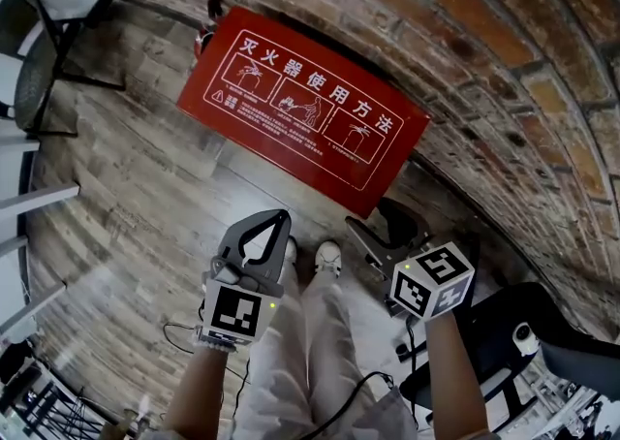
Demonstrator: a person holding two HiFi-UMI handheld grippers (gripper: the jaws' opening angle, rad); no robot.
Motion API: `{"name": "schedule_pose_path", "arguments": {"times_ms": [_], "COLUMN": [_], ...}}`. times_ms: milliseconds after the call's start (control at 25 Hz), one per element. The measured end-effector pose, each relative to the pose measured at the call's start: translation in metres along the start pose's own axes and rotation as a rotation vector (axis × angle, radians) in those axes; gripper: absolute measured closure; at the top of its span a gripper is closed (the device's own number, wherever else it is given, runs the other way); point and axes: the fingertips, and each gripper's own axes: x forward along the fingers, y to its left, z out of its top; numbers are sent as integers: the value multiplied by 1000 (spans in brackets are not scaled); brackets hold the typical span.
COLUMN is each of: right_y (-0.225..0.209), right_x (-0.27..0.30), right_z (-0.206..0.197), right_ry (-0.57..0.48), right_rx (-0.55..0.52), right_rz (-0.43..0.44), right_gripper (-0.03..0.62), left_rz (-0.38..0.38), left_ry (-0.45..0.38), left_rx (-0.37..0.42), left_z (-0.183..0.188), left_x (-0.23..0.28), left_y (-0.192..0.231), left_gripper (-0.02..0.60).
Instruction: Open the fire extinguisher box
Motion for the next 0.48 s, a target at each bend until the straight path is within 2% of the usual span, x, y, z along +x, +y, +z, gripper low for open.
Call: {"name": "schedule_pose_path", "arguments": {"times_ms": [160,480], "right_y": [0,0], "right_x": [9,11], "right_z": [-2,7], "right_ry": [1,-65], "right_rx": [5,50], "right_rz": [15,18], "right_gripper": [326,333], "left_rz": [-3,-24], "left_ry": [21,42], "left_rx": [3,3], "left_z": [-11,-24], "left_x": [13,33], "left_y": [3,5], "left_gripper": [581,581]}}
